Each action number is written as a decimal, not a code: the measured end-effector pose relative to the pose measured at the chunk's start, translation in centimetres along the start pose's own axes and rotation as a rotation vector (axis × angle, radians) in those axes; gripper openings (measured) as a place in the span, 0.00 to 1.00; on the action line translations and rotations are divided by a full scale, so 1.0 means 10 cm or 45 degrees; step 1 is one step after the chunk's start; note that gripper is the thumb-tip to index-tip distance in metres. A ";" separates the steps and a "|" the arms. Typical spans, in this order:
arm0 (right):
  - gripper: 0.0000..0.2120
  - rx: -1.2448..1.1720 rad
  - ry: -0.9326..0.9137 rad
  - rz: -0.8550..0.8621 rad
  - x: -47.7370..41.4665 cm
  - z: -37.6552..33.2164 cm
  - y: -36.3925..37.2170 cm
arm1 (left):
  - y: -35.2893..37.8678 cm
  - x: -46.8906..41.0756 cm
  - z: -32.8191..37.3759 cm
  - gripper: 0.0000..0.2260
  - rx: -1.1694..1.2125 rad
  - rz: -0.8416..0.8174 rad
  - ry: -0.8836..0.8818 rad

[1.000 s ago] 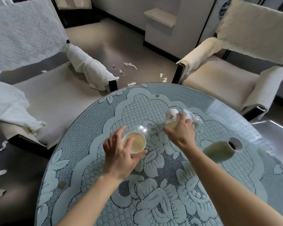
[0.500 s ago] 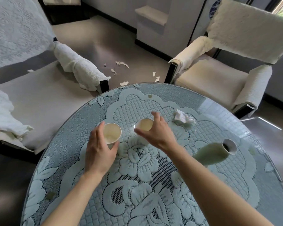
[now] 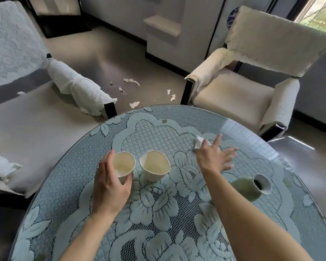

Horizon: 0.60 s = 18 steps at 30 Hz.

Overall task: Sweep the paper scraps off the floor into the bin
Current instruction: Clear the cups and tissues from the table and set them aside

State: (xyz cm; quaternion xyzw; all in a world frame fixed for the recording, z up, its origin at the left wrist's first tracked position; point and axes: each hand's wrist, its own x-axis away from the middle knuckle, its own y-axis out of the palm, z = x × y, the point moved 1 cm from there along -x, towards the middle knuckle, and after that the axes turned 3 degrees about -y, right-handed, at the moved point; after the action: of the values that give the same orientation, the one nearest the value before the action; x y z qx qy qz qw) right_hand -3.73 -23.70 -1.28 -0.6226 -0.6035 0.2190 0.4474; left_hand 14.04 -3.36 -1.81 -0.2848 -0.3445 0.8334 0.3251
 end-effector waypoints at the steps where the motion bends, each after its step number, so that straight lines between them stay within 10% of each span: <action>1: 0.27 -0.001 0.068 -0.028 -0.07 0.03 0.03 | -0.01 0.00 0.00 0.36 0.003 0.002 0.001; 11: 0.10 -0.103 -0.462 -0.170 0.28 -0.13 0.43 | -0.07 0.03 -0.03 0.38 -0.001 -0.021 0.009; 18: 0.07 -0.733 -0.589 -0.010 0.58 -0.54 -0.14 | -0.17 0.12 -0.03 0.38 0.011 -0.070 -0.054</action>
State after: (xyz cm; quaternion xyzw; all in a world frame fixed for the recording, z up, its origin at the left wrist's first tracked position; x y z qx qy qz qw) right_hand 0.86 -19.96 4.14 -0.6547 -0.7280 0.1733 0.1065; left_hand 14.09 -1.41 -1.01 -0.2559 -0.3556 0.8314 0.3418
